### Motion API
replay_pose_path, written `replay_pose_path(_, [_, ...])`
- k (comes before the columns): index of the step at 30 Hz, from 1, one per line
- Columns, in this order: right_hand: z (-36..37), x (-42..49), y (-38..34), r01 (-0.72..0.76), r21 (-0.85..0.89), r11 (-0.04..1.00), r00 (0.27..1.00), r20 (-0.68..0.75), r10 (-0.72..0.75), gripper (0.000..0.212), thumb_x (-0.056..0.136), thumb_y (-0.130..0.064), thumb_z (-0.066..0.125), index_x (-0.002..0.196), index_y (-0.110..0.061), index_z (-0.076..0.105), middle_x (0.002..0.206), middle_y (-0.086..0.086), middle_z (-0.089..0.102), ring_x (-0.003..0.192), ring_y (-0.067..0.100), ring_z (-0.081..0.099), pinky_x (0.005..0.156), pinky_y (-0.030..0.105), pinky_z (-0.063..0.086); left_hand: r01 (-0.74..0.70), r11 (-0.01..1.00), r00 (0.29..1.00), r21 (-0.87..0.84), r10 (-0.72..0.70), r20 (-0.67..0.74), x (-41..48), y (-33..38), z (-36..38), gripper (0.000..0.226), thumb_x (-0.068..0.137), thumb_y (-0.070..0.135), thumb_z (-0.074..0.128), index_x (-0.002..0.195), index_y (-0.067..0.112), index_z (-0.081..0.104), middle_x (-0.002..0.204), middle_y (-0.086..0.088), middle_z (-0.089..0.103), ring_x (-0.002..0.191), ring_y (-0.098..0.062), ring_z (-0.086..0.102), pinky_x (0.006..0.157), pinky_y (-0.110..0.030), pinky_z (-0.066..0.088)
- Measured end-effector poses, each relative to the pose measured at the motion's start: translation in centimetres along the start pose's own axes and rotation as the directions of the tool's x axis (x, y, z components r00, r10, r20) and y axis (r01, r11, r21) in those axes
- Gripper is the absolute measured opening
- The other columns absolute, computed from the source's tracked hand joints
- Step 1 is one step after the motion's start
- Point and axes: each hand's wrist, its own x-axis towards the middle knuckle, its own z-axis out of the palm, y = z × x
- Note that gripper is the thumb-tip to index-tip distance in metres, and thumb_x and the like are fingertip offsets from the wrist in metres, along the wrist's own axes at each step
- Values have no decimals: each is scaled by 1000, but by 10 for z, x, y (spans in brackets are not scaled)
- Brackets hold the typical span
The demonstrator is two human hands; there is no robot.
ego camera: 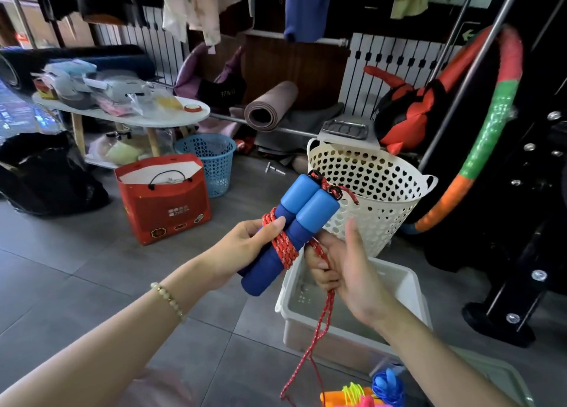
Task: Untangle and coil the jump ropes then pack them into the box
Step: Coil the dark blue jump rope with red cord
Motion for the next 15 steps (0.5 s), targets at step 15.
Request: replay_pose_path(15, [-10,-5,1,-4,-998,-62,984,7,-175,28,100,-38,34,111,-23,55,103,-7,63,92,19,61,70,30,40,111,994,911,11,-97,-400,31,-27,-12,26,85,45,64,96,21,61,90,-8,69,71,-21,66,65,-33,57])
